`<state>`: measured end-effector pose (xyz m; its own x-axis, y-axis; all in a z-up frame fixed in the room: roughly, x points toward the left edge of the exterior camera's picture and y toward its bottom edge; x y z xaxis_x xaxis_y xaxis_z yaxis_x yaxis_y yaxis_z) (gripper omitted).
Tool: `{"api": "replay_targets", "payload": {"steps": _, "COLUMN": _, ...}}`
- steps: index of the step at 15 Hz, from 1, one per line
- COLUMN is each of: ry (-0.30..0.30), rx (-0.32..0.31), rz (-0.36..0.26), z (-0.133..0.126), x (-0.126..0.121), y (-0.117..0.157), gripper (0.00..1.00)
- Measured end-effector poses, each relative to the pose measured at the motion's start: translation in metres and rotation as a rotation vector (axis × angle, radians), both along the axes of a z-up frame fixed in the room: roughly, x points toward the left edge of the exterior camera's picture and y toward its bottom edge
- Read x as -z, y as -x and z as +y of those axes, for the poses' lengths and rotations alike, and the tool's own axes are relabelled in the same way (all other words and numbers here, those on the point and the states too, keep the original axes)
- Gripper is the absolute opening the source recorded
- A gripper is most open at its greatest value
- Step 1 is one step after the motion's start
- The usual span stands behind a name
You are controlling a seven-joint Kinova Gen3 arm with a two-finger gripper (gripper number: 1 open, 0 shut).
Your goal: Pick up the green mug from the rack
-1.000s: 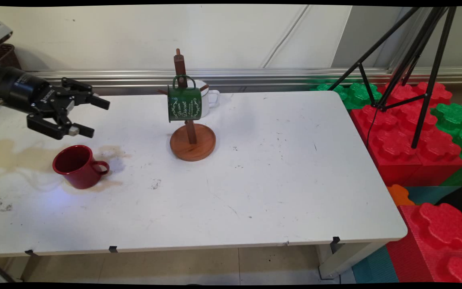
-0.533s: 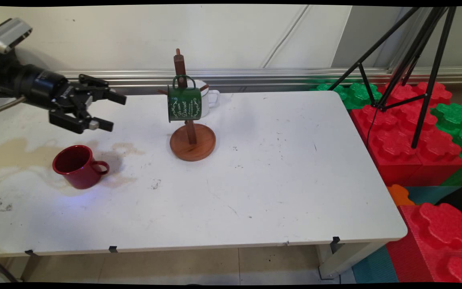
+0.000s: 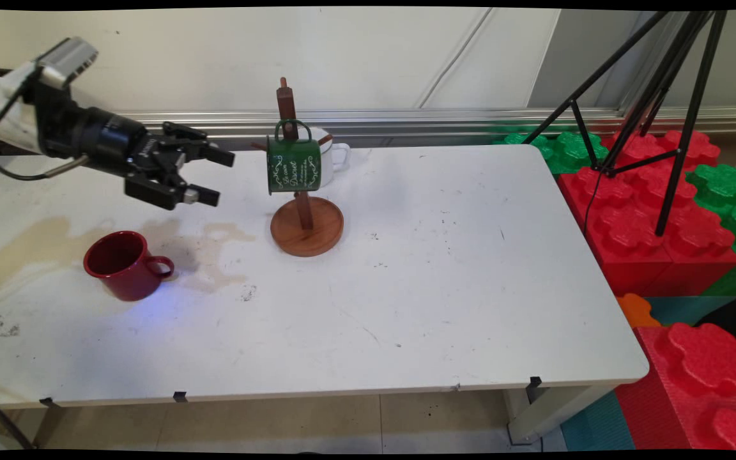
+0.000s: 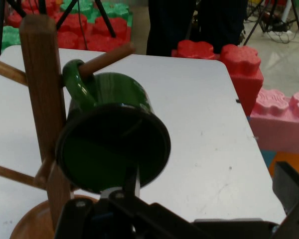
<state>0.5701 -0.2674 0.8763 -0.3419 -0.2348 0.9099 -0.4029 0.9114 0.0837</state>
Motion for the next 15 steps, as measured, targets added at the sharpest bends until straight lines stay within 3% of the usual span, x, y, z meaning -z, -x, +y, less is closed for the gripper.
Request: {"api": "replay_targets", "payload": {"steps": 15, "ry": -0.045, "rx": -0.070, "rz": 0.089, "z": -0.047, "x": 0.038, "y": 0.047, "gripper": 1.00}}
